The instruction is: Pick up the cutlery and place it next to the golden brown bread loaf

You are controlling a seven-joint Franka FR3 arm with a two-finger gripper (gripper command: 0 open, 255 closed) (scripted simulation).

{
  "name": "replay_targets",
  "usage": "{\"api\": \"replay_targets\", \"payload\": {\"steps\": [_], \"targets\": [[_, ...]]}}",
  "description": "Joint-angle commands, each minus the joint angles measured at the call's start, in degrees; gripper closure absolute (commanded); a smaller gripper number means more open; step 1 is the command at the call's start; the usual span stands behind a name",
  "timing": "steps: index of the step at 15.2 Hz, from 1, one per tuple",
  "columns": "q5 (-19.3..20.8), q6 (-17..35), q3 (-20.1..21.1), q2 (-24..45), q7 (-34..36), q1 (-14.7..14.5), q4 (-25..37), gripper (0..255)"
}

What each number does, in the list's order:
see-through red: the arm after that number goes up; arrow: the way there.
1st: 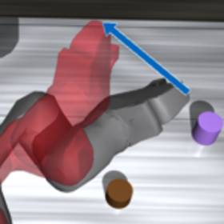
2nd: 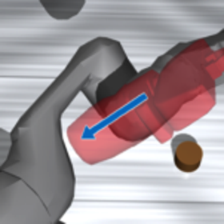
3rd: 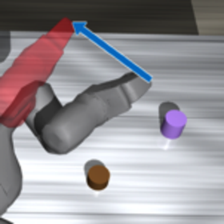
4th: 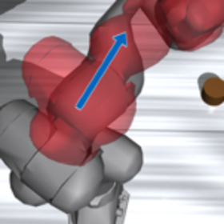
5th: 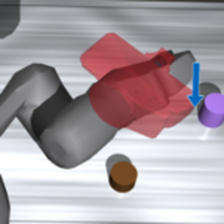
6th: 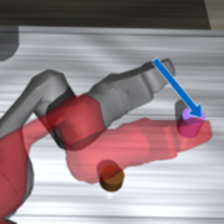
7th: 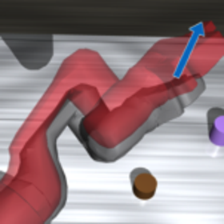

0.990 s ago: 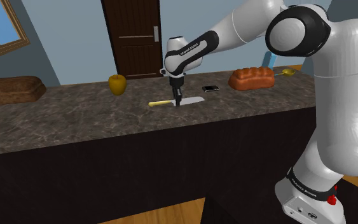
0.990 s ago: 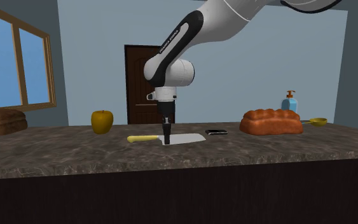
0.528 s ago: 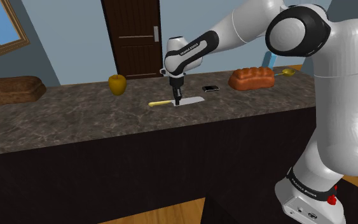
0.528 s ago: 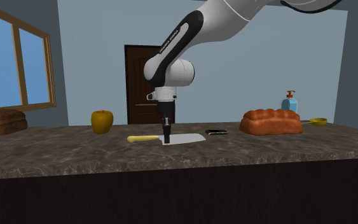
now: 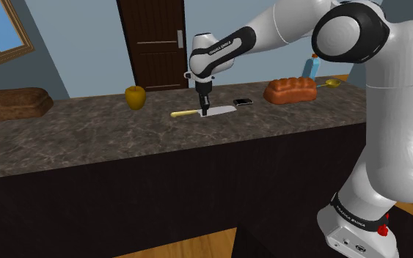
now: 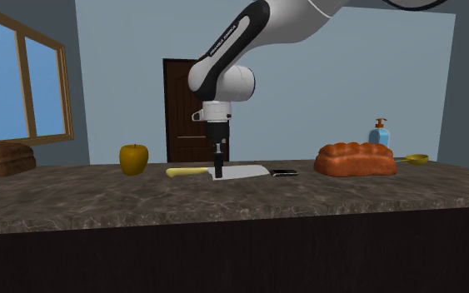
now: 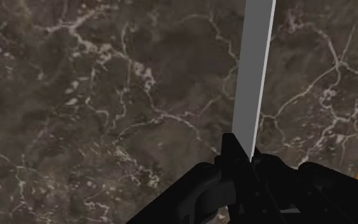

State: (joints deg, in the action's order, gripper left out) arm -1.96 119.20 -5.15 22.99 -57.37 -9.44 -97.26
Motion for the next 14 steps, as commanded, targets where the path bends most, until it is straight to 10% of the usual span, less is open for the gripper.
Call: {"api": "replay_targets", "payload": {"steps": [1, 14], "targets": [[0.07, -1.28, -0.02, -0.6, 0.07, -0.04, 0.67, 255], [0.4, -10.15, -0.17, -3.41, 0.25, -0.07, 6.73, 255]]}}
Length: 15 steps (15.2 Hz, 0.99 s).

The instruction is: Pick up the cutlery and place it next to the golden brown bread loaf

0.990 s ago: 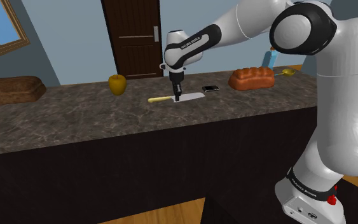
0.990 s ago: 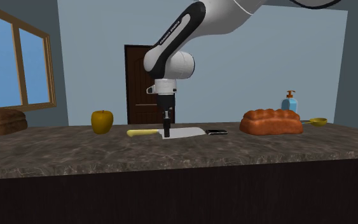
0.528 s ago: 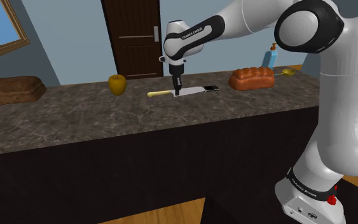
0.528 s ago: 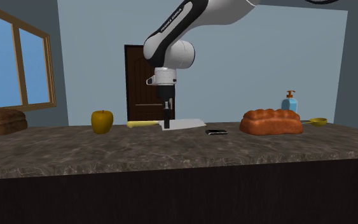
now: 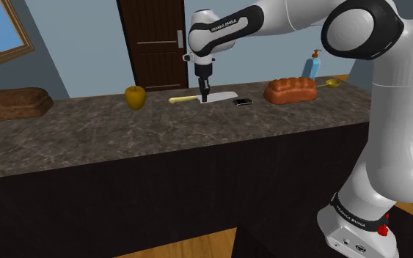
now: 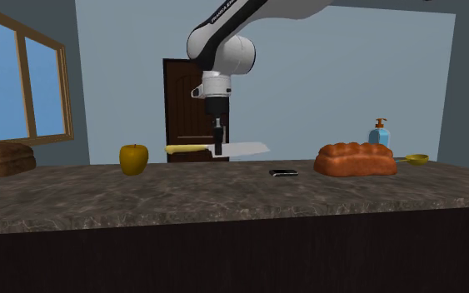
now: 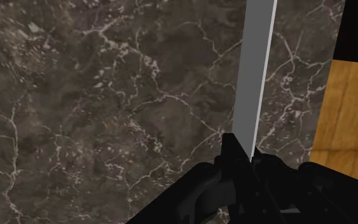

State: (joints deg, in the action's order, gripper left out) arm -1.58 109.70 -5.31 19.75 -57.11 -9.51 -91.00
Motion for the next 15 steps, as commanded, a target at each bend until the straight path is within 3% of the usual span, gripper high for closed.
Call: {"api": "replay_targets", "payload": {"steps": [1, 15], "targets": [[0.03, -1.36, -0.02, -0.3, 0.0, 0.01, 1.05, 255], [0.12, -11.92, -0.1, -0.81, 0.06, 0.15, 11.1, 255]]}}
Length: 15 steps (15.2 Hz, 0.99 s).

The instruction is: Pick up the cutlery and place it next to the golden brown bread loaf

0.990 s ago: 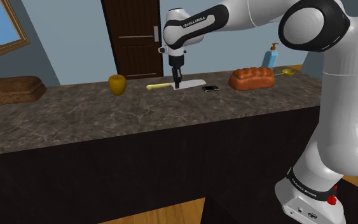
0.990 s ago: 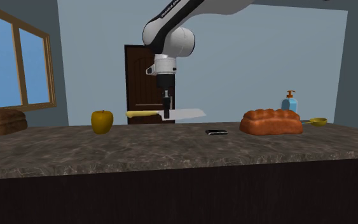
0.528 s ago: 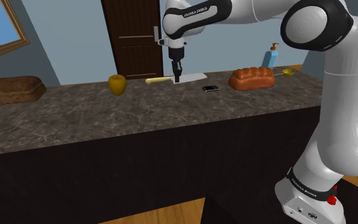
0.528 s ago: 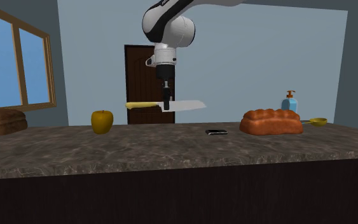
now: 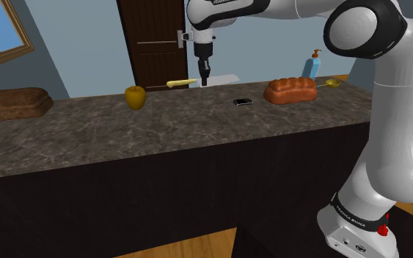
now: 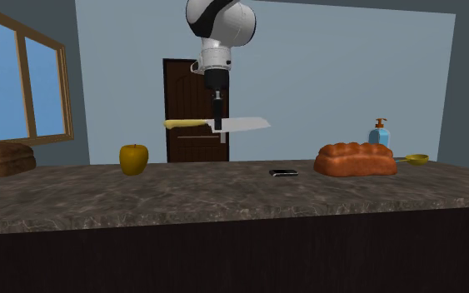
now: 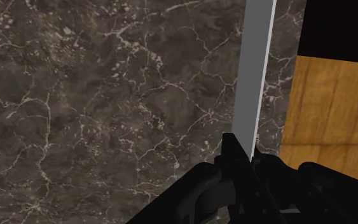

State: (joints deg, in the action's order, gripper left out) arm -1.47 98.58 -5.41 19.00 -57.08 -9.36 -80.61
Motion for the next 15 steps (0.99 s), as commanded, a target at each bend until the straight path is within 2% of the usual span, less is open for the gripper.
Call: {"api": "replay_targets", "payload": {"steps": [1, 2, 8, 15], "targets": [[0.0, -1.62, 0.0, 0.01, 0.03, 0.01, 1.59, 255], [-0.01, -2.42, -0.01, 0.1, 0.03, 0.03, 2.49, 255], [0.46, 1.16, -2.32, -8.55, -5.89, 3.45, -9.72, 255], [1.39, 3.46, -5.76, -15.87, -13.4, 7.59, -19.24, 255]]}}
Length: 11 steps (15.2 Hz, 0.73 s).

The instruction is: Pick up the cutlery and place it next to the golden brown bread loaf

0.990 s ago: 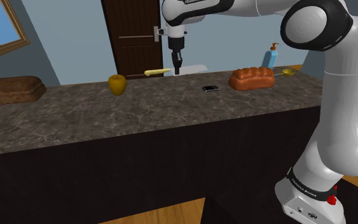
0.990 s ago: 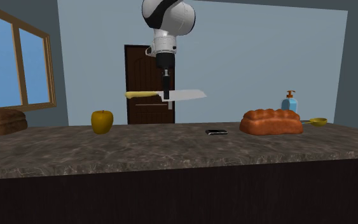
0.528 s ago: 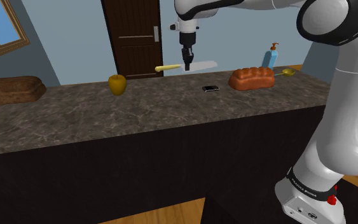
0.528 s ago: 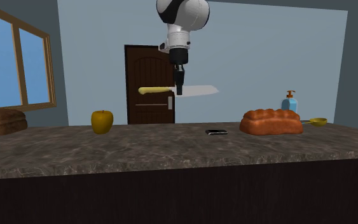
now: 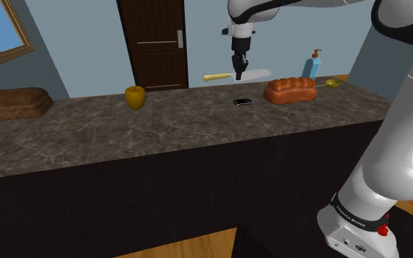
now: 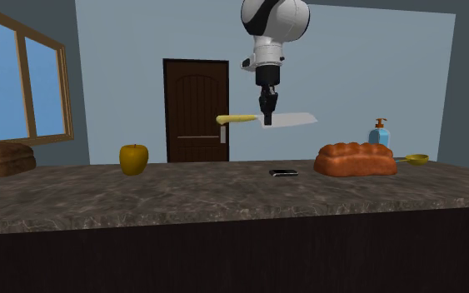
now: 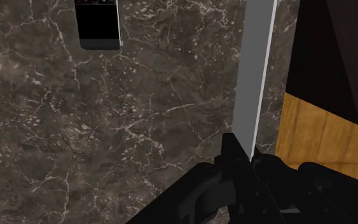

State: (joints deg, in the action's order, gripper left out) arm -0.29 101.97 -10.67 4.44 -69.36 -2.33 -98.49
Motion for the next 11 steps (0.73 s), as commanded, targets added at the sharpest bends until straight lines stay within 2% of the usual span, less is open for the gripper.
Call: {"api": "replay_targets", "payload": {"steps": [1, 11], "targets": [[0.38, 0.28, -1.05, -2.15, -2.24, 1.16, -2.4, 255], [2.06, 1.52, -7.37, -7.66, -14.26, 7.3, -8.81, 255]]}}
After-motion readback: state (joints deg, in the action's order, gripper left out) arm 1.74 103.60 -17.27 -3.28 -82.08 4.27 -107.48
